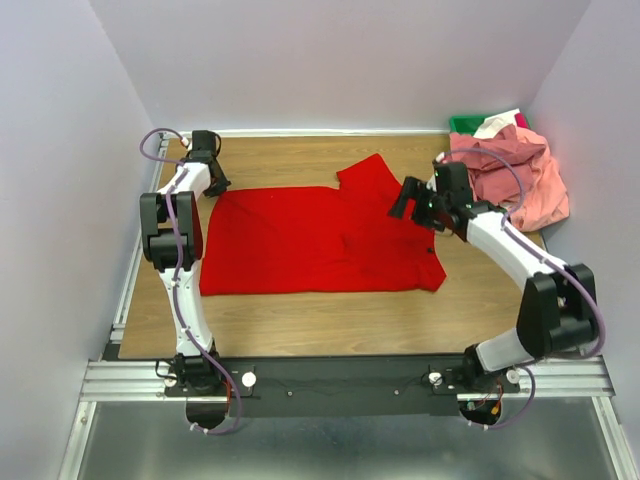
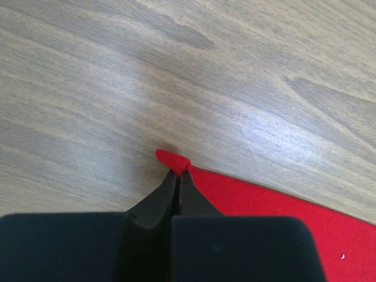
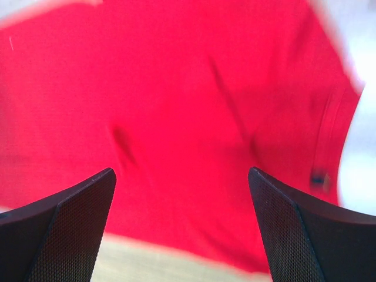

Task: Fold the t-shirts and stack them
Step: Fold the tshirt

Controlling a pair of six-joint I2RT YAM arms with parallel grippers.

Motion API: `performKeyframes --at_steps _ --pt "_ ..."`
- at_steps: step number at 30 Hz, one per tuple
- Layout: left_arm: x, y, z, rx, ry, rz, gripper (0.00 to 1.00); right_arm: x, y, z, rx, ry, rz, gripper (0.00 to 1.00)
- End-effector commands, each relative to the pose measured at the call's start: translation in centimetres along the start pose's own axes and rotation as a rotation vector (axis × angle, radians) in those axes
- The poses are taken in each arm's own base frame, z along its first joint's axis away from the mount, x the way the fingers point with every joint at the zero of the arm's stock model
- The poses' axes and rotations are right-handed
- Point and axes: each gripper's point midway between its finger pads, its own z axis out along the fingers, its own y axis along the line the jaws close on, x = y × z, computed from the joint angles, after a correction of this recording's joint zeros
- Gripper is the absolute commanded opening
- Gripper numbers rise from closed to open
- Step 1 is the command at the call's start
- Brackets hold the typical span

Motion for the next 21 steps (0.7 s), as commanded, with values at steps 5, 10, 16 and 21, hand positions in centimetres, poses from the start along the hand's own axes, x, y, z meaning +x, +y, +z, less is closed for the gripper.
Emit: performKeyframes --at_steps 5,10,16,21 --pt "3.1 0.7 1.4 -0.028 0.098 0.044 0.0 -9.9 1.6 4.8 0.071 -0.144 -0.18 1.0" --pt "3.0 0.7 1.3 -0.028 0.094 0.045 0.0 -13.7 1.8 10.5 0.111 -0.169 -0.232 1.0" --pt "2.9 0.2 1.1 -0.01 0.09 0.047 0.0 -16.7 0.8 18.7 0.179 -0.207 -0.269 1.0" --pt "2.8 0.3 1.0 -0.013 0.087 0.049 0.0 -15.5 -0.7 24.1 0.208 -0.188 -0.273 1.0"
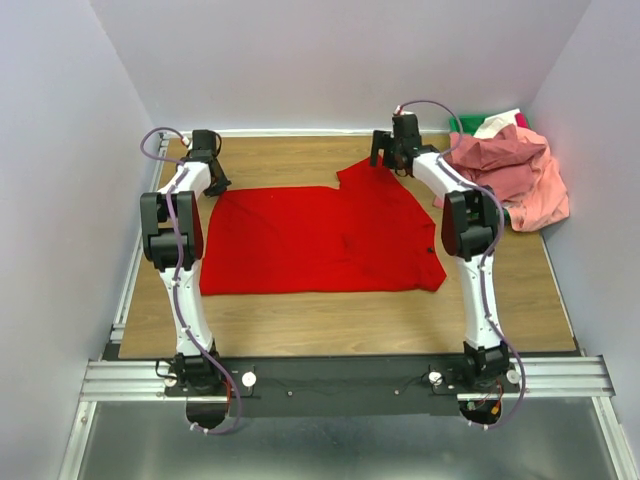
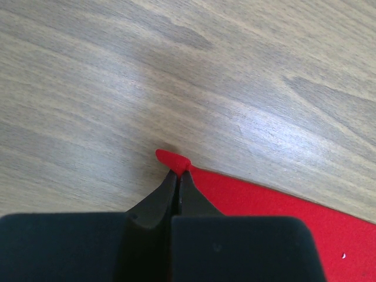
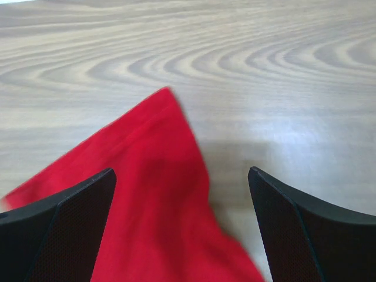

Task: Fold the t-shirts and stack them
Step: Fold the tshirt

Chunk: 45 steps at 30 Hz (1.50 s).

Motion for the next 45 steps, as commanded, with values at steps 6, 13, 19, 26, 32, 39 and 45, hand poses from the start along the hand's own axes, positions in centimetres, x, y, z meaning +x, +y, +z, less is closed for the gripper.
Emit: performKeyframes --at_steps 6,13,19,26,32,39,45 --pt "2.9 0.2 1.1 0.003 0.086 0.026 0.0 -2.1 1.4 4.6 0.023 -0.094 0.03 1.0" --pt "2.8 -0.1 1.0 0.016 0.084 0.029 0.0 -0.1 2.8 6.5 0.039 -0.089 -0.03 1.0" --pt "2.7 0.1 0.9 0.008 0.081 0.03 0.0 1.2 2.6 6.4 0.101 -0.073 -0.072 0.84" --pt "2.5 0.0 0.6 0.011 0.074 0.032 0.0 2.0 1.6 5.2 0.162 -0.049 -0.097 0.38" --pt "2.3 -0.7 0.1 0.041 0.071 0.043 0.0 0.6 0.9 3.0 0.219 -0.068 -0.125 0.01" --pt "2.2 -1.8 -1.1 0.059 0.05 0.062 0.0 -3.1 3.9 -1.6 0.105 -0.115 -0.146 0.0" --pt "2.1 -1.2 -2.4 0.037 0.023 0.06 0.0 -1.2 4.8 -6.4 0.065 -0.079 -0.16 0.01"
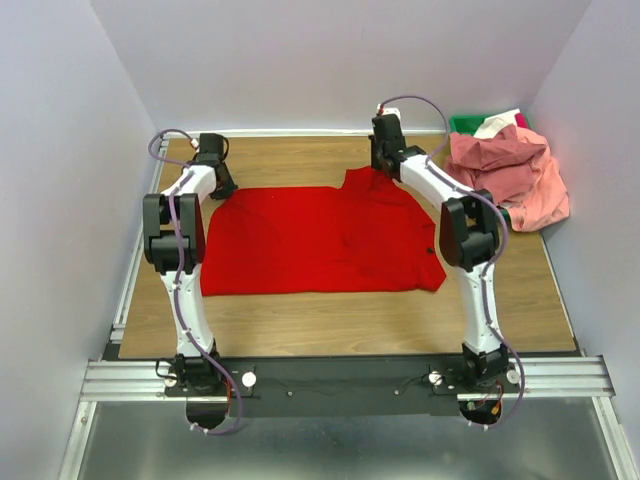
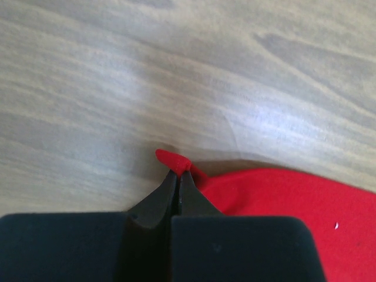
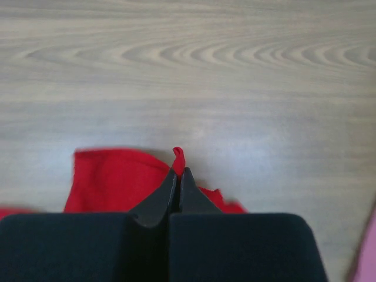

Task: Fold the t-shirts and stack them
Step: Fold the tshirt

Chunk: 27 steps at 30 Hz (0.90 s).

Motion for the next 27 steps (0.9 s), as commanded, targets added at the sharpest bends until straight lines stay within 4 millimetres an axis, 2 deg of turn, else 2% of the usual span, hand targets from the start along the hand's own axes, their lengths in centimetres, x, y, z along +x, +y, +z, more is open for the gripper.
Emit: performKeyframes --at_steps 1,2,3,4,5,6,11,12,13,14,15,16,18,19,20,22,23,27 --pt "0.7 0.3 -1.8 -0.001 0.006 0.014 0.0 -0.7 1.5 -5.0 -0.088 -0.024 -0.002 0.01" --pt "0.7 0.3 -2.0 0.0 0.007 0.014 0.0 -2.0 1.7 -6.1 -0.108 -0.049 0.01 0.0" --pt "0.6 0.4 -2.4 0.0 -0.002 0.014 0.0 -0.5 1.6 -6.3 -0.115 -0.023 0.012 0.01" --pt "0.6 0.5 -2.6 -0.003 -0.005 0.014 0.0 -0.1 1.4 -6.7 -0.112 -0.02 0.017 0.0" --pt "0.6 0.5 -2.9 -0.007 -0.01 0.014 0.0 -1.1 1.1 -8.2 -0.115 -0.047 0.029 0.0" --pt "0.5 0.7 -3.1 -0.015 -0.013 0.008 0.0 0.4 0.9 -8.5 -0.109 -0.025 0.021 0.01" --pt "0.0 1.5 -4.8 -0.042 -0.052 -0.002 0.0 1.2 0.2 -11.4 -0.126 -0.035 0.036 0.01" --pt "-0.1 1.5 -5.1 -0.042 -0.06 -0.007 0.0 0.5 0.2 -12.5 -0.14 -0.056 0.043 0.0" --pt "-0.1 1.8 -5.6 -0.054 -0.07 -0.011 0.0 1.8 0.0 -12.6 -0.135 -0.034 0.042 0.0" --pt "-0.1 1.8 -5.8 -0.056 -0.076 -0.019 0.0 1.3 -0.1 -13.5 -0.141 -0.053 0.046 0.0" --pt "-0.1 2.0 -5.9 -0.062 -0.08 -0.02 0.0 1.5 -0.2 -13.9 -0.14 -0.052 0.047 0.01" --pt "0.0 2.1 -6.3 -0.063 -0.086 -0.021 0.0 2.5 -0.8 -14.0 -0.125 -0.036 0.049 0.0" --pt "-0.1 2.2 -6.6 -0.063 -0.101 -0.032 0.0 3.0 -1.0 -14.7 -0.126 -0.035 0.049 0.0" --pt "-0.1 2.3 -6.7 -0.066 -0.107 -0.035 0.0 2.3 -1.2 -15.7 -0.126 -0.057 0.06 0.0" --pt "-0.1 2.5 -6.9 -0.07 -0.111 -0.035 0.0 3.2 -1.6 -15.9 -0.117 -0.044 0.057 0.0" --pt "-0.3 2.5 -7.2 -0.074 -0.117 -0.035 0.0 2.6 -2.1 -17.2 -0.114 -0.07 0.072 0.0" --pt "-0.4 2.5 -7.4 -0.071 -0.121 -0.035 0.0 3.5 -2.3 -17.4 -0.111 -0.057 0.069 0.01" --pt "-1.0 2.8 -8.2 -0.086 -0.152 -0.045 0.0 4.4 -2.7 -18.7 -0.123 -0.054 0.08 0.0"
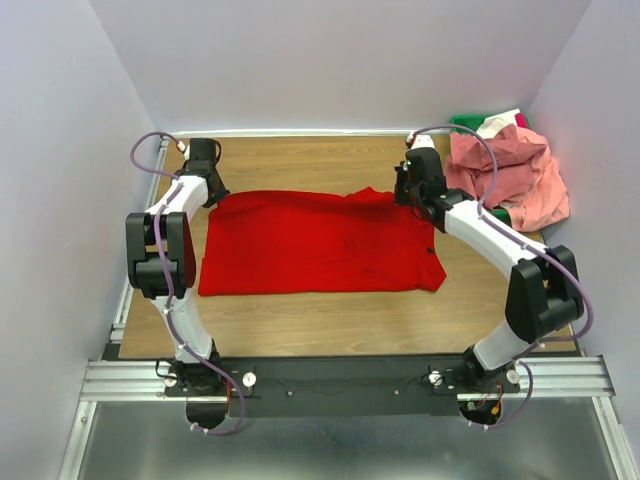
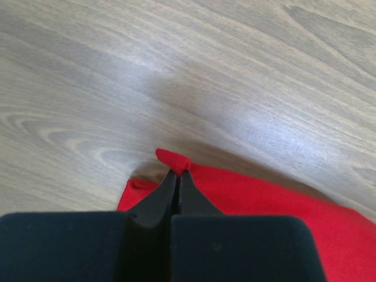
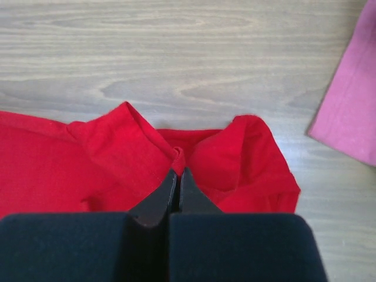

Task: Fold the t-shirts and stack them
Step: Fold the tshirt

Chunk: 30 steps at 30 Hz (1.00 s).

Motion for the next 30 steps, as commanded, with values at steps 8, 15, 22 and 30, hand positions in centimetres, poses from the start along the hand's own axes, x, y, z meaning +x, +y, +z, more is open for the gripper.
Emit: performKeyframes --at_steps 8,15,22,30 --pt "-2.7 1.0 -2.9 -0.055 -0.127 -0.045 0.0 1.2 -0.7 -3.1 -0.009 -0.023 0.037 0.01" --pt "-1.5 2.0 -3.6 -0.062 -0.15 -0.086 0.0 1.9 -0.7 -4.7 -0.037 -0.026 0.054 0.0" --pt "0.0 2.1 -3.7 -0.042 -0.153 -0.076 0.0 3.7 -1.2 -5.8 -0.04 -0.008 0.067 0.0" --pt "0.7 2.3 -3.9 -0.046 -0.161 -0.053 0.01 5.0 -1.5 -6.3 -0.039 0.008 0.079 0.0"
